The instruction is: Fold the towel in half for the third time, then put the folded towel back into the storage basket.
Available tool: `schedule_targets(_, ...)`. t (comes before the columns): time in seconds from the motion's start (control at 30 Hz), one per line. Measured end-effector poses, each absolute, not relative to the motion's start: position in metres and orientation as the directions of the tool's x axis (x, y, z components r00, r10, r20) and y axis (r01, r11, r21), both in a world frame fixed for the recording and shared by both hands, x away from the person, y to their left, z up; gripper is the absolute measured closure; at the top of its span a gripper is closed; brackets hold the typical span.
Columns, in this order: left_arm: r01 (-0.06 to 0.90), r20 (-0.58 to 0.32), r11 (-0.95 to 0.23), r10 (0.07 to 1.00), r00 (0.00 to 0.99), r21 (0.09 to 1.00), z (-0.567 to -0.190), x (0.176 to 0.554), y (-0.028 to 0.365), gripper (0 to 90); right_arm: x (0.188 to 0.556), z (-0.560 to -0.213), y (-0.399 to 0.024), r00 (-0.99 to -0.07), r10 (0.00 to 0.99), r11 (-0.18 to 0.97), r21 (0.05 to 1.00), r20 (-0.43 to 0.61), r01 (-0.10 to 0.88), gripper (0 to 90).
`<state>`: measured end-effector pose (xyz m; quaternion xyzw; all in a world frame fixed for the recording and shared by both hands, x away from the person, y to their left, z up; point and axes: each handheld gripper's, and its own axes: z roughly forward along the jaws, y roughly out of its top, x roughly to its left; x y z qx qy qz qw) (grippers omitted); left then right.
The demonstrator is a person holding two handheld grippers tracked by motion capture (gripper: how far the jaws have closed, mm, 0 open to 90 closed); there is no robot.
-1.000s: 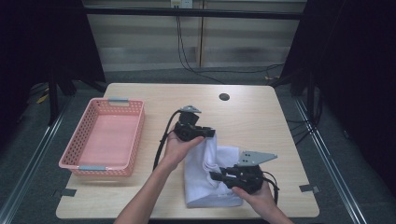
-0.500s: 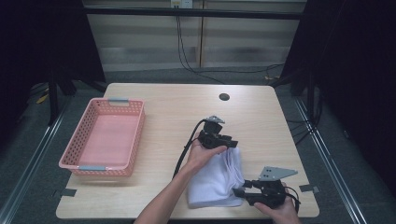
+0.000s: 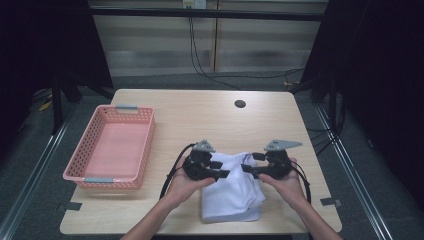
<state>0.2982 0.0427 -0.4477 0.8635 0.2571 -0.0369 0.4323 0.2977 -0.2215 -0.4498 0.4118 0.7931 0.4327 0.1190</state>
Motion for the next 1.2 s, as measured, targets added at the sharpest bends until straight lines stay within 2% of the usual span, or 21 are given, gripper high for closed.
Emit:
schedule_targets(0.1,0.463,-0.290,-0.517,0.381,0.878,0.720,-0.456,0.281,0.047,52.0,0.318,-0.454,-0.211,-0.620,0.769,0.295,0.775,0.154,0.559,31.6)
schedule_targets(0.17,0.458,-0.277,-0.542,0.385,0.881,0.705,-0.463,0.275,0.047,49.0,0.326,-0.465,-0.208,-0.593,0.802,0.360,0.735,0.071,0.575,34.7)
schedule_targets(0.27,0.468,-0.272,-0.553,0.401,0.874,0.689,-0.469,0.270,0.052,47.5,0.325,-0.470,-0.215,-0.576,0.813,0.342,0.730,0.086,0.591,36.9)
schedule_targets(0.33,0.484,-0.285,-0.538,0.413,0.865,0.690,-0.467,0.267,0.061,43.5,0.324,-0.477,-0.226,-0.557,0.827,0.353,0.705,0.072,0.615,40.7)
schedule_targets(0.43,0.489,-0.266,-0.527,0.444,0.856,0.695,-0.464,0.256,0.078,35.7,0.322,-0.484,-0.237,-0.556,0.829,0.372,0.677,0.066,0.635,40.1)
schedule_targets(0.47,0.497,-0.277,-0.524,0.443,0.853,0.692,-0.466,0.253,0.083,35.7,0.322,-0.484,-0.239,-0.557,0.827,0.367,0.677,0.076,0.638,39.5)
schedule_targets(0.57,0.519,-0.291,-0.536,0.454,0.842,0.666,-0.474,0.241,0.093,29.9,0.323,-0.483,-0.239,-0.585,0.805,0.367,0.696,0.095,0.618,33.3)
schedule_targets(0.67,0.503,-0.299,-0.562,0.419,0.857,0.656,-0.484,0.233,0.094,24.4,0.325,-0.483,-0.234,-0.628,0.767,0.354,0.729,0.133,0.586,25.3)
schedule_targets(0.8,0.492,-0.269,-0.587,0.428,0.863,0.643,-0.490,0.236,0.088,21.8,0.330,-0.494,-0.230,-0.647,0.749,0.383,0.704,0.141,0.597,20.9)
schedule_targets(0.83,0.495,-0.272,-0.586,0.429,0.861,0.642,-0.492,0.236,0.086,20.9,0.333,-0.499,-0.231,-0.631,0.757,0.364,0.691,0.172,0.625,15.7)
schedule_targets(1.03,0.474,-0.258,-0.595,0.414,0.873,0.649,-0.493,0.232,0.079,22.9,0.336,-0.503,-0.232,-0.638,0.741,0.360,0.677,0.210,0.642,17.4)
schedule_targets(1.07,0.468,-0.255,-0.597,0.408,0.877,0.651,-0.493,0.231,0.078,25.1,0.336,-0.503,-0.232,-0.641,0.738,0.365,0.674,0.212,0.642,18.5)
schedule_targets(1.1,0.441,-0.235,-0.618,0.389,0.891,0.651,-0.492,0.231,0.076,32.5,0.336,-0.502,-0.233,-0.645,0.732,0.366,0.672,0.220,0.644,21.3)
schedule_targets(1.13,0.441,-0.235,-0.618,0.389,0.891,0.651,-0.492,0.231,0.076,36.3,0.336,-0.502,-0.233,-0.645,0.732,0.366,0.672,0.220,0.644,21.3)
schedule_targets(1.17,0.444,-0.226,-0.613,0.402,0.887,0.654,-0.492,0.230,0.076,41.6,0.335,-0.502,-0.233,-0.652,0.719,0.363,0.670,0.240,0.648,26.6)
schedule_targets(1.2,0.443,-0.225,-0.620,0.400,0.889,0.648,-0.492,0.232,0.077,41.6,0.335,-0.502,-0.233,-0.652,0.719,0.363,0.670,0.240,0.648,26.6)
